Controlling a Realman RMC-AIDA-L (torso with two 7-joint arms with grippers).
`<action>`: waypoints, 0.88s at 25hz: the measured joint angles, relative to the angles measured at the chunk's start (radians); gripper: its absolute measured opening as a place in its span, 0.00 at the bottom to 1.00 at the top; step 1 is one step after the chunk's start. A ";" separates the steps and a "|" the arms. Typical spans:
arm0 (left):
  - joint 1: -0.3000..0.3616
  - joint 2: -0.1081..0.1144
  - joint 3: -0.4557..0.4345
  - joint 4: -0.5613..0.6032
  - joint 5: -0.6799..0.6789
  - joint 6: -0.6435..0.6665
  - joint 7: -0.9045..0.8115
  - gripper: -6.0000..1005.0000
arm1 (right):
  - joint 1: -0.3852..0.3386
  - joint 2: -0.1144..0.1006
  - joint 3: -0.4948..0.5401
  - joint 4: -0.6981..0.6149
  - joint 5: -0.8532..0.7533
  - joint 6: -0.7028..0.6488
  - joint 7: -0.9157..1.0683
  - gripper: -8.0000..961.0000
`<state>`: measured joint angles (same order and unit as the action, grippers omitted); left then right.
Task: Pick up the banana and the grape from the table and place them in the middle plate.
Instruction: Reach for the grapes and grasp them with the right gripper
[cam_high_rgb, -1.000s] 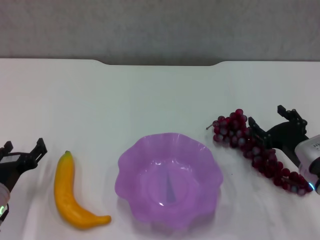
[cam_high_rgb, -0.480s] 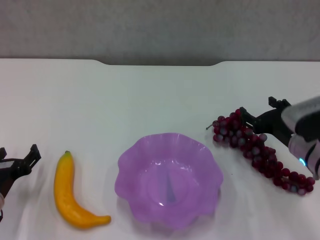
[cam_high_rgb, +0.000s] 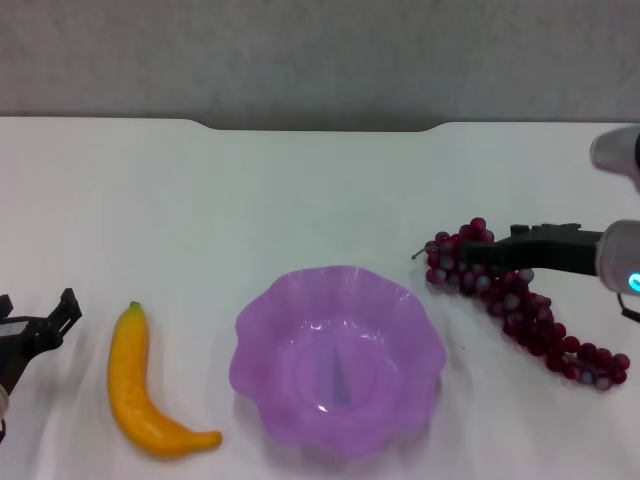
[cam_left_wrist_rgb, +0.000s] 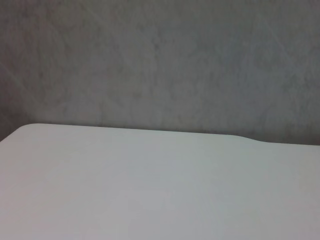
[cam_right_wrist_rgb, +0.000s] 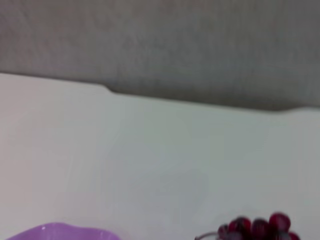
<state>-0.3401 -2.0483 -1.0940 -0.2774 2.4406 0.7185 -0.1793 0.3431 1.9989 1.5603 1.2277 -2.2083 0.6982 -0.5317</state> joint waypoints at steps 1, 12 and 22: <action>-0.001 0.000 0.000 0.000 0.000 0.000 0.000 0.87 | 0.019 0.000 0.031 -0.004 -0.020 0.058 0.024 0.89; -0.008 0.000 0.000 -0.004 0.000 0.002 -0.005 0.87 | 0.192 0.001 0.171 -0.194 -0.267 0.214 0.150 0.89; -0.008 0.001 0.000 -0.004 -0.009 0.001 -0.008 0.86 | 0.249 0.001 0.166 -0.347 -0.286 0.145 0.132 0.89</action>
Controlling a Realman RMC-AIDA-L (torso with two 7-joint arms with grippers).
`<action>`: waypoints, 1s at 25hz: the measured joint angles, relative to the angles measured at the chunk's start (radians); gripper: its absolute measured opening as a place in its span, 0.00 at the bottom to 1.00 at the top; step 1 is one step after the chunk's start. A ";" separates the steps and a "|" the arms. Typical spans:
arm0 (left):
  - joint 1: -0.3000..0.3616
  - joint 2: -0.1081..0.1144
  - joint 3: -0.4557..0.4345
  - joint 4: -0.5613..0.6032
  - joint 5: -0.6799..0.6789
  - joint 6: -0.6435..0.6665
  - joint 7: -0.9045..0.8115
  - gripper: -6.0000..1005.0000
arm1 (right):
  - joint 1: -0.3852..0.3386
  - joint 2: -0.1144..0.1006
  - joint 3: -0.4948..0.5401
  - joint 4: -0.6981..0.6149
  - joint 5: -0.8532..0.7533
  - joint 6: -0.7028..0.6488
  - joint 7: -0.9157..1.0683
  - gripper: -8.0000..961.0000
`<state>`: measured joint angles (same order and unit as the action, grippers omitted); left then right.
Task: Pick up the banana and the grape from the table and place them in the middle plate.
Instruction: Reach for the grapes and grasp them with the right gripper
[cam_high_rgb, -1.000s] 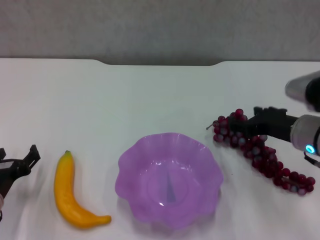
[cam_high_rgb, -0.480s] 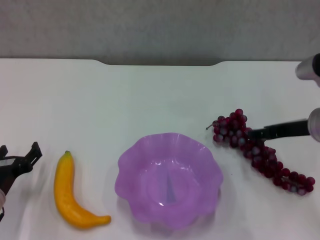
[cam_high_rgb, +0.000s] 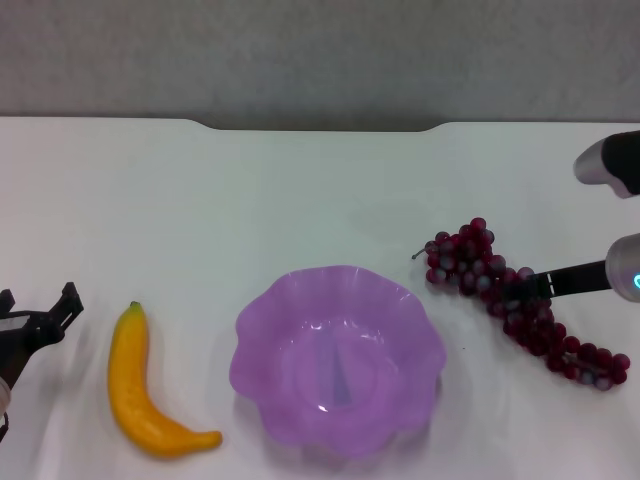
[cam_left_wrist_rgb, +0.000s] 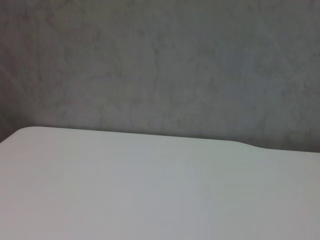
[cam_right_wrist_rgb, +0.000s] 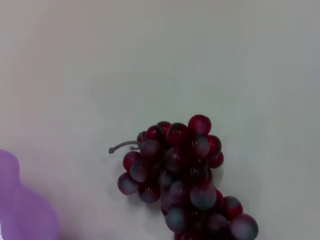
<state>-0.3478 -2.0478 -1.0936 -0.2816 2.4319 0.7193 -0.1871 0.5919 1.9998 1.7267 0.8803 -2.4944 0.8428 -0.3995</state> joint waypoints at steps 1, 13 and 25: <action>0.000 0.000 0.000 0.000 0.000 0.000 0.000 0.86 | 0.009 0.000 0.000 -0.018 -0.002 -0.007 0.000 0.89; -0.003 -0.001 0.000 -0.002 -0.001 0.006 -0.001 0.86 | 0.019 0.008 -0.139 -0.091 0.003 -0.128 -0.007 0.89; 0.001 -0.003 0.002 -0.002 -0.001 0.007 -0.002 0.85 | 0.026 0.008 -0.253 -0.179 -0.005 -0.293 -0.013 0.89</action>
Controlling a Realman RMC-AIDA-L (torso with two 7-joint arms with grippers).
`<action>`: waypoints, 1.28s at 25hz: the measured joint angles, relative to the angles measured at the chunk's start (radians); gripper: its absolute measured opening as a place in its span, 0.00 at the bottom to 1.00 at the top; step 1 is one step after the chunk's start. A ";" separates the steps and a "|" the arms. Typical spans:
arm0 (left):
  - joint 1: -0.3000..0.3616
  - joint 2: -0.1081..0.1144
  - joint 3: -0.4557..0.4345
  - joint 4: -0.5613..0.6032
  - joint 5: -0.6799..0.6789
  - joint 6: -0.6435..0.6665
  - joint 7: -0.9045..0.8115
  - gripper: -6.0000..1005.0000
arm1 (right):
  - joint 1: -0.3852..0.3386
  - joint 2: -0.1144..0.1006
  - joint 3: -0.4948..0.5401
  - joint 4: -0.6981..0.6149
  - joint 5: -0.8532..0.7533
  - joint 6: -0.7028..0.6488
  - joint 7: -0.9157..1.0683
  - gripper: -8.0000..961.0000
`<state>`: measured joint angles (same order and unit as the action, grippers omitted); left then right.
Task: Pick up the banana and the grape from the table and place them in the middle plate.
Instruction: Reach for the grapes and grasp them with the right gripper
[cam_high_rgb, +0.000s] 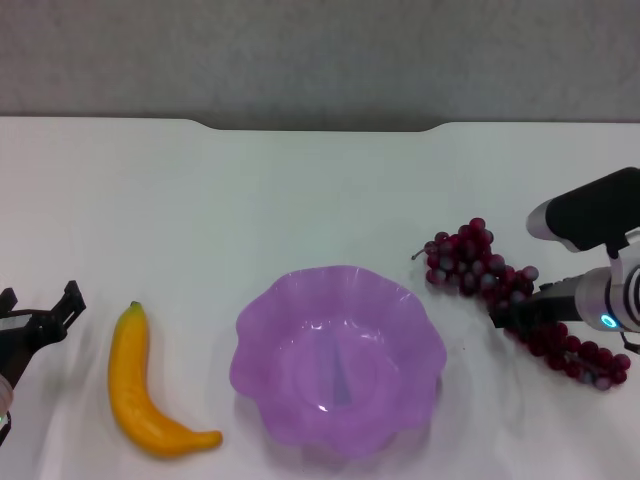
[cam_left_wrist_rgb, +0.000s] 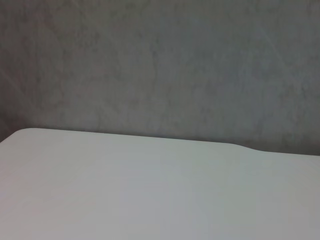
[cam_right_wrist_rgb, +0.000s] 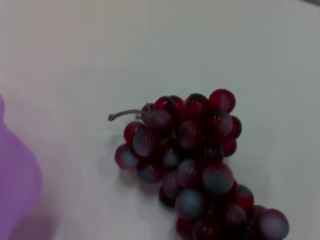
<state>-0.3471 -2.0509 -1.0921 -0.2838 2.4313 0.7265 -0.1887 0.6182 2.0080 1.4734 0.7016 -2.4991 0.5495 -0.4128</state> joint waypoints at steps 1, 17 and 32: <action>0.000 0.000 0.000 0.000 0.000 0.000 0.000 0.85 | 0.000 0.000 -0.010 -0.005 0.000 -0.015 -0.001 0.89; 0.002 0.000 0.000 0.000 0.000 0.001 0.000 0.84 | -0.001 0.002 -0.105 -0.066 0.004 -0.168 -0.015 0.89; 0.007 0.004 -0.014 0.005 -0.003 0.002 0.001 0.84 | -0.020 0.008 -0.185 -0.095 0.008 -0.310 -0.006 0.89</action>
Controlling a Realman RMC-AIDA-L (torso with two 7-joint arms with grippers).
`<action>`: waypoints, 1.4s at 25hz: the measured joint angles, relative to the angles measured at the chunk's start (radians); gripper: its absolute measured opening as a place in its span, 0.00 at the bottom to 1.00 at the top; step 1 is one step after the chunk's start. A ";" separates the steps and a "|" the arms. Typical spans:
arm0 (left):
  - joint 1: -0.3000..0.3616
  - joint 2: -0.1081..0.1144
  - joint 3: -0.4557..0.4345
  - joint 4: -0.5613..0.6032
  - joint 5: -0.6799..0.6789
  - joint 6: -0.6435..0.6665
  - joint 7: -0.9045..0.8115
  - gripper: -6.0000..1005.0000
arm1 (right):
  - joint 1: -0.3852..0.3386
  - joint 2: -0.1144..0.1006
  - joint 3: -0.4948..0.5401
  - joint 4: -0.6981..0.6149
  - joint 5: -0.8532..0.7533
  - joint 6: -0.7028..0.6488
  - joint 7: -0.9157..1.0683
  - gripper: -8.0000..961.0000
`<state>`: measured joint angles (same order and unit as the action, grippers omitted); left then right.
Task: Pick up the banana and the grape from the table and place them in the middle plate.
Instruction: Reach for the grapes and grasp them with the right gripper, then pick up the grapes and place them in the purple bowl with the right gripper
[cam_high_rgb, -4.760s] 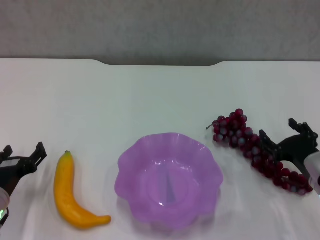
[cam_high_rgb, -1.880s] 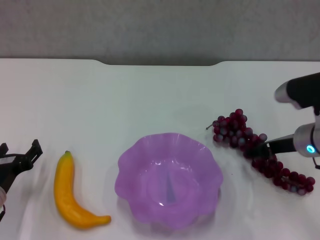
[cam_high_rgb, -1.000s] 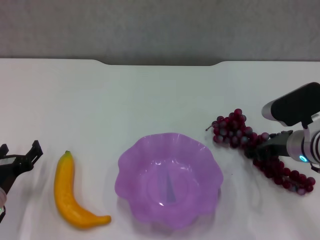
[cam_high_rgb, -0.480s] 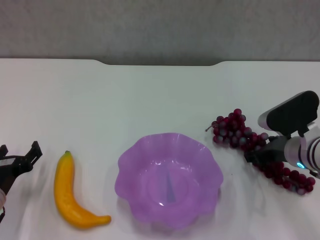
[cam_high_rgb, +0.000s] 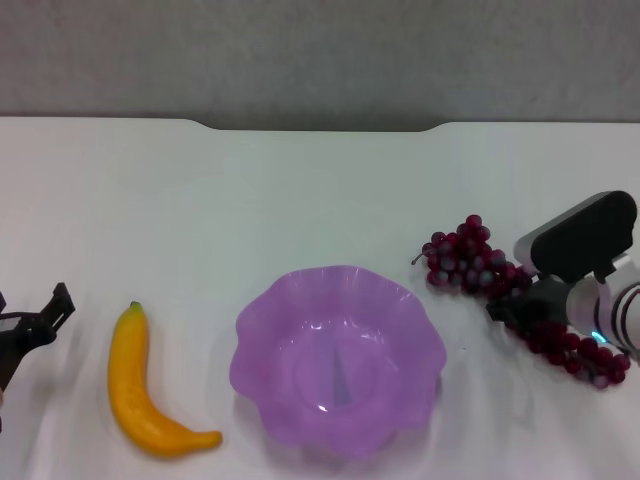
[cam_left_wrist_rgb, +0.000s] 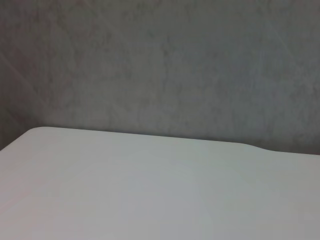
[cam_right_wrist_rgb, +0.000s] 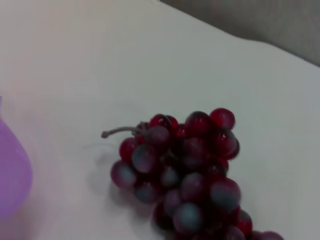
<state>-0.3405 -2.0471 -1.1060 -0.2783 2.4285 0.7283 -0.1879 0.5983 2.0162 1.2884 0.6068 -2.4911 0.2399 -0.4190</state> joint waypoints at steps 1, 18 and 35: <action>0.000 0.000 0.000 0.000 0.000 0.000 0.000 0.84 | -0.001 0.001 -0.009 -0.001 0.000 -0.009 0.000 0.89; 0.003 0.001 0.000 0.001 0.000 0.002 -0.001 0.83 | -0.051 -0.002 -0.045 -0.009 0.035 -0.101 0.004 0.56; 0.004 -0.001 0.000 -0.002 0.000 0.002 0.002 0.82 | -0.064 0.000 -0.060 -0.003 0.052 -0.136 0.004 0.36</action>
<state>-0.3361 -2.0477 -1.1060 -0.2807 2.4283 0.7301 -0.1861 0.5342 2.0158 1.2283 0.6035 -2.4390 0.1041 -0.4150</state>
